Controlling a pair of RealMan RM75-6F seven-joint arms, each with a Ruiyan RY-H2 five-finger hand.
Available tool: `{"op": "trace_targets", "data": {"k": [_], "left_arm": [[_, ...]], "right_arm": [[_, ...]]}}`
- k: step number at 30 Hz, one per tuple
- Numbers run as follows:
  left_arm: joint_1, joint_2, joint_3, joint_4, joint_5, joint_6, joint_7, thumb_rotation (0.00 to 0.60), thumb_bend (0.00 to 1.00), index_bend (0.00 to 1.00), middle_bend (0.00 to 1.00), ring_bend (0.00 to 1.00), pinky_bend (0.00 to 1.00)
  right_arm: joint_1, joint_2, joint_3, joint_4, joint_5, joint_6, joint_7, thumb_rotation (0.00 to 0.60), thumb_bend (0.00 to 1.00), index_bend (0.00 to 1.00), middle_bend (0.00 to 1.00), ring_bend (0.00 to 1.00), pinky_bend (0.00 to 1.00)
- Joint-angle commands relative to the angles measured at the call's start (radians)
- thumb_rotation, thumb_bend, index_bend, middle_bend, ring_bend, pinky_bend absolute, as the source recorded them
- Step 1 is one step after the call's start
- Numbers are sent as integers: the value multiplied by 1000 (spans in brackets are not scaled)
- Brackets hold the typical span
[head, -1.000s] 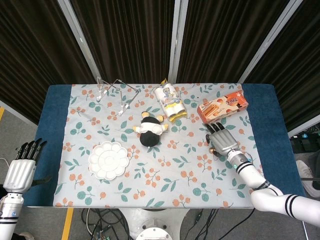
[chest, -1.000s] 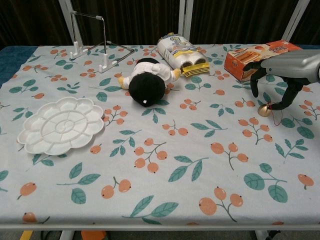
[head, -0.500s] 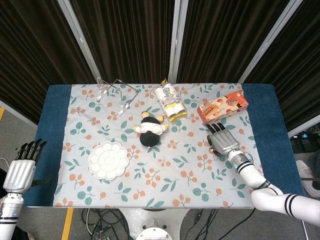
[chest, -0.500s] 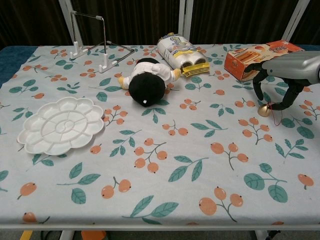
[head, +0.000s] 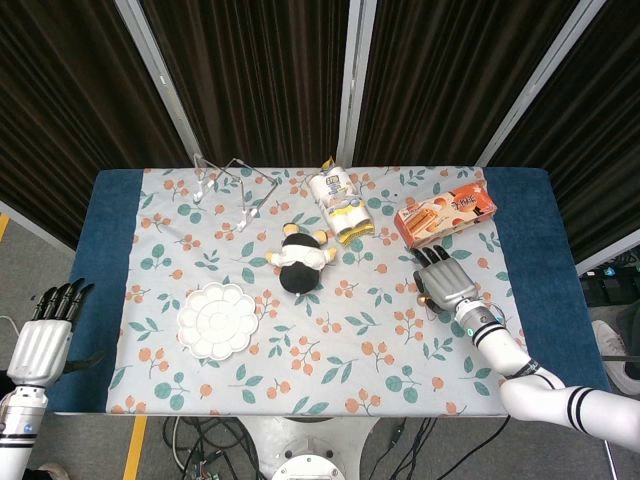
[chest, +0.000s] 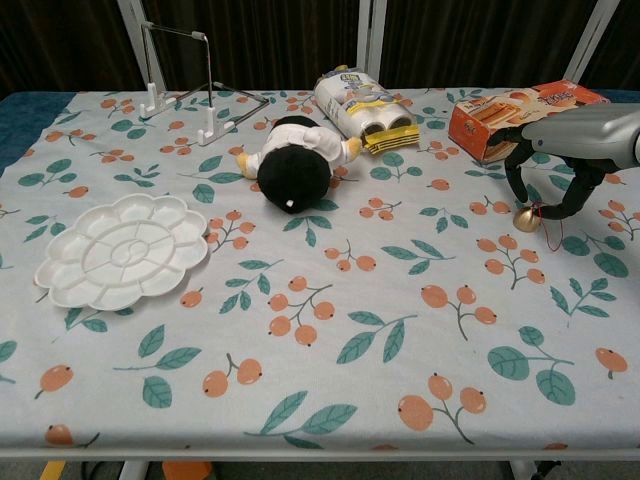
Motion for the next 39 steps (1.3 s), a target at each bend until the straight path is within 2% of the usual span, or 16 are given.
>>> {"op": "trace_targets", "data": {"k": [1, 29, 39], "left_arm": [[0, 0, 1, 0, 1, 0, -1, 600, 0, 36, 0, 0, 14], [-2, -6, 11, 9, 2, -18, -16, 600, 0, 36, 0, 0, 15], [-2, -6, 12, 11, 5, -17, -22, 600, 0, 36, 0, 0, 15]], "right_arm": [[0, 0, 0, -1, 1, 0, 1, 600, 241, 522, 0, 0, 0], [17, -4, -13, 3, 31, -6, -10, 600, 269, 571, 0, 0, 0], [23, -10, -17, 6, 43, -7, -17, 600, 314, 587, 1, 0, 0]]}}
